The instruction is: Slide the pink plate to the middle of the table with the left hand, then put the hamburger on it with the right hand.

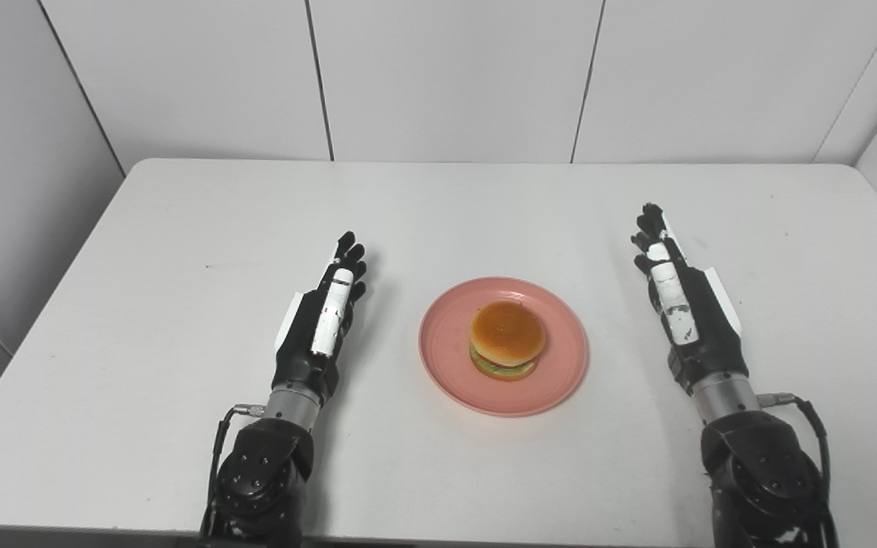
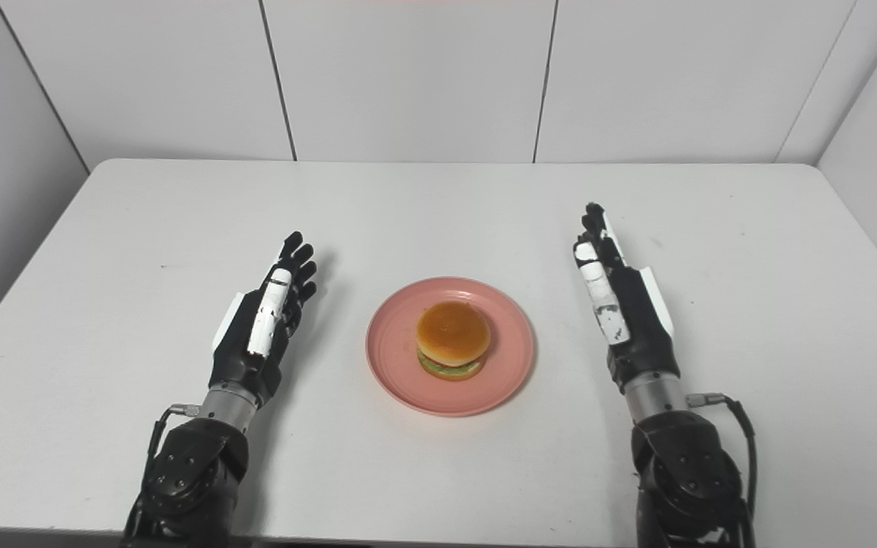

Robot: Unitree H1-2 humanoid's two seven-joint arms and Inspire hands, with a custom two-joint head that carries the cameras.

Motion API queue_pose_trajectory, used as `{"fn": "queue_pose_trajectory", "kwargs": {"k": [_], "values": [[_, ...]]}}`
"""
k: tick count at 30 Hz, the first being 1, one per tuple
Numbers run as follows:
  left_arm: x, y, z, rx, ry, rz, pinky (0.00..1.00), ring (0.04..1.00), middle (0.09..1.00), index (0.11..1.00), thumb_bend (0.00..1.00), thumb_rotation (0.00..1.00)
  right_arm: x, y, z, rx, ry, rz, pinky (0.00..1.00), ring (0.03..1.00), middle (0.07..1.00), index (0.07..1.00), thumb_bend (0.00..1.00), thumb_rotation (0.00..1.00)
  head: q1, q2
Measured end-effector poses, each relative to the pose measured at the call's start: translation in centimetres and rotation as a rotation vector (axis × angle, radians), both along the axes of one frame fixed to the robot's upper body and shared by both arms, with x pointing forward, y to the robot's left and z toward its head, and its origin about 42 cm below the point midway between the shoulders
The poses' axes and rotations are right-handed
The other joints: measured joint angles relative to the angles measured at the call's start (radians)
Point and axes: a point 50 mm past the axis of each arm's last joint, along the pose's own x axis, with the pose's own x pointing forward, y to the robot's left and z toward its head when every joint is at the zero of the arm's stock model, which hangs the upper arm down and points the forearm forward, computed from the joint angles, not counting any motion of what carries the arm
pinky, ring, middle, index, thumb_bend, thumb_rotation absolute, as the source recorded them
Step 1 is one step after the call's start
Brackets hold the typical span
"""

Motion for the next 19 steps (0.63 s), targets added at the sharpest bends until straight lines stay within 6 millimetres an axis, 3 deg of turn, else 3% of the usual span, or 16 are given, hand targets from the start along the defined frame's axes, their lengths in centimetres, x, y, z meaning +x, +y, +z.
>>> {"fn": "queue_pose_trajectory", "kwargs": {"k": [8, 19], "values": [[-1.5, 0.5, -3.0, -0.006, 0.047, 0.033, 1.00, 1.000, 0.999, 0.999, 0.39, 1.00, -0.4, -0.8, -4.0, 0.099, 0.062, -0.040, 1.00, 1.000, 1.000, 1.000, 0.68, 1.00, -0.006, 0.002], [-1.4, 0.8, -3.5, -0.010, 0.030, 0.040, 0.99, 0.973, 0.977, 0.974, 0.42, 1.00, -0.2, -0.9, -4.5, 0.102, 0.048, -0.032, 1.00, 1.000, 1.000, 1.000, 0.62, 1.00, -0.003, -0.002]]}}
